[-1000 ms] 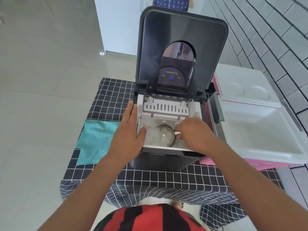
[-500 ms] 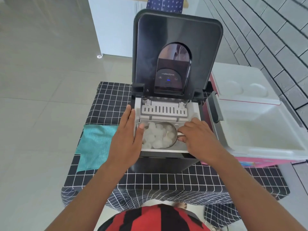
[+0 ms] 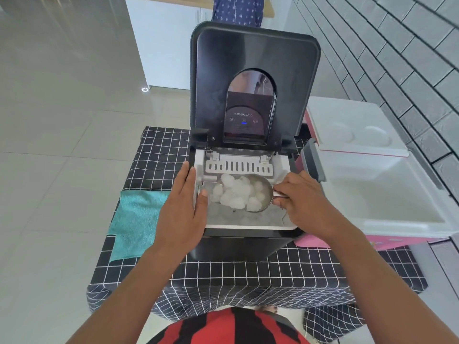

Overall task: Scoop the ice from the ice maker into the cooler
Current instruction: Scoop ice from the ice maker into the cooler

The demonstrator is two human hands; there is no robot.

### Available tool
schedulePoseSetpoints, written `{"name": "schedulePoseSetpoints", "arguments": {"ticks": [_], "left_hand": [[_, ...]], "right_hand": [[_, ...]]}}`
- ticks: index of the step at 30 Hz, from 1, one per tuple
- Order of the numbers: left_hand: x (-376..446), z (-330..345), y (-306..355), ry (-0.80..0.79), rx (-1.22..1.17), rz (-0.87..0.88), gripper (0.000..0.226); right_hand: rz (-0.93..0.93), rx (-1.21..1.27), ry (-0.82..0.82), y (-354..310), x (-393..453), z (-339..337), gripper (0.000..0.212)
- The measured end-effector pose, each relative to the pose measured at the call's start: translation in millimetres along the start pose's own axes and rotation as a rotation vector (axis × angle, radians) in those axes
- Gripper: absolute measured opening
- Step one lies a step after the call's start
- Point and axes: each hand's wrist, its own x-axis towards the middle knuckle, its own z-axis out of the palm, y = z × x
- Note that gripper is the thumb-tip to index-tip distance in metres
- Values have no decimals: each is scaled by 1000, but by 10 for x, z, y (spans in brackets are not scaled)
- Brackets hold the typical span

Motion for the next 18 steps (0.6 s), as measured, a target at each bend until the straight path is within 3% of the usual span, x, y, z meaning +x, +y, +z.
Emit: {"name": "schedulePoseSetpoints", "arguments": {"ticks": [10, 18], "left_hand": [[69, -52, 140, -24, 126, -78, 65], [139, 34, 468, 93, 53, -90, 58]], "right_hand": [[68, 148, 86, 173, -72, -63, 21], [29, 179, 76, 422, -115, -286, 19]]}}
